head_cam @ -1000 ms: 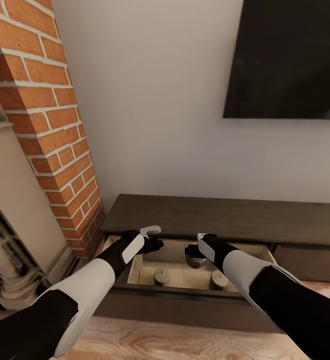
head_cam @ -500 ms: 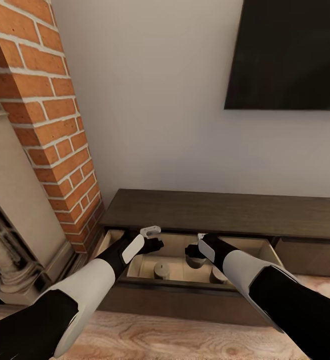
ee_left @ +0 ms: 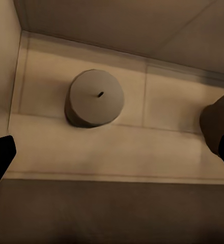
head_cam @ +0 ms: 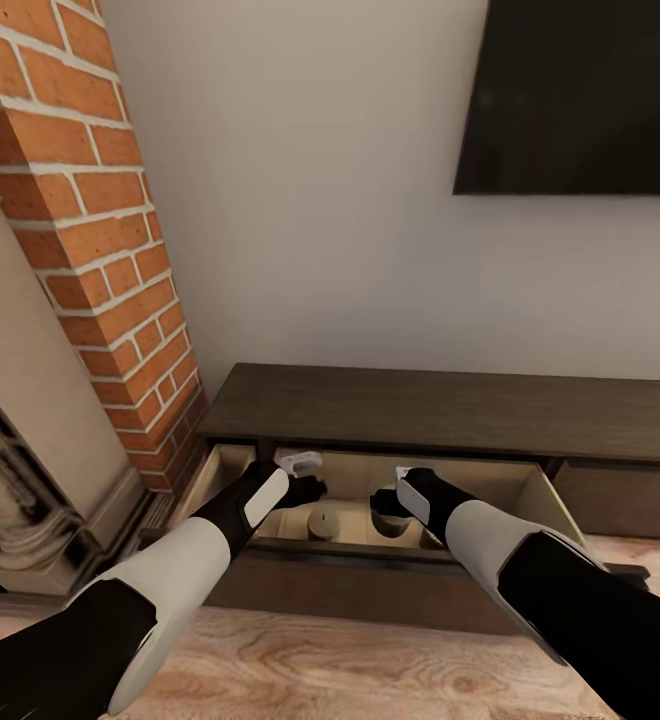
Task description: Place each of the two pumpkins and all three candles from the living room inside a cabinet in the living room (use any cabinet), then make sure every cabinet is closed, and position the cauldron so it is next to a table in the living room.
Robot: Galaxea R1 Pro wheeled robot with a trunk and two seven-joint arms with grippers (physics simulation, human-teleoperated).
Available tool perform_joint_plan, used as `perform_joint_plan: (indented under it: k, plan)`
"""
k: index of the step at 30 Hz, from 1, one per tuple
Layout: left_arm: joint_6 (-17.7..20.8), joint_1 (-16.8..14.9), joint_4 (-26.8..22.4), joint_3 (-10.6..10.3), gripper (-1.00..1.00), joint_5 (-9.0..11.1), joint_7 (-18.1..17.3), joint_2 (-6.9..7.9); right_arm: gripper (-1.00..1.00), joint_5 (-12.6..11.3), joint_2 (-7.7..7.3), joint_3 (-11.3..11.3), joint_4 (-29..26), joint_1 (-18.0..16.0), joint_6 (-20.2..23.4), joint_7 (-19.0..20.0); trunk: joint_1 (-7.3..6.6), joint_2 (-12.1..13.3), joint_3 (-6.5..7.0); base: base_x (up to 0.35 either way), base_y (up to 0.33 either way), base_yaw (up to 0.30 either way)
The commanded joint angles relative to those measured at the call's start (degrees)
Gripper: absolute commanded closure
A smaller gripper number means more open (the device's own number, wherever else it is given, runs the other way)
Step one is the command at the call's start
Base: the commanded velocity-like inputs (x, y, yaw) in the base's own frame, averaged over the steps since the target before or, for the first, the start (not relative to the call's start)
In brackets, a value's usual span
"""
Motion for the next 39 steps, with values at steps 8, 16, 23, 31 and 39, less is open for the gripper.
perform_joint_plan:
  k: [8,16,23,31,39]
  plan:
    - [0.1,0.0,-0.1,-0.2,-1.0,0.4,0.4,0.0,1.0,-0.5,-0.01,0.6,-0.1,0.0,0.2,-0.3,0.43,-0.8,-0.72,0.0,0.0,0.0]
    - [0.0,0.0,-0.1,-0.2,-1.0,0.4,0.3,0.0,1.0,-0.5,-0.01,0.5,-0.1,0.0,0.2,-0.4,0.43,-0.8,-0.73,0.124,0.0,0.0]
    - [0.1,0.0,-0.1,-0.1,-1.0,0.4,0.3,0.0,1.0,-0.5,-0.01,0.5,-0.1,0.0,0.3,-0.5,0.43,-0.8,-0.73,0.197,0.0,0.0]
    - [0.3,0.0,-0.1,-0.2,-1.0,0.4,0.1,0.0,1.0,-0.5,-0.01,0.5,-0.1,0.0,3.7,-0.6,0.43,-0.8,-0.73,0.014,0.0,0.0]
    - [2.4,0.0,-0.2,-0.2,-1.0,0.4,0.4,0.0,1.0,-0.6,-0.01,0.5,-0.1,0.0,4.6,-0.6,1.53,-2.8,-1.63,0.0,0.0,0.0]
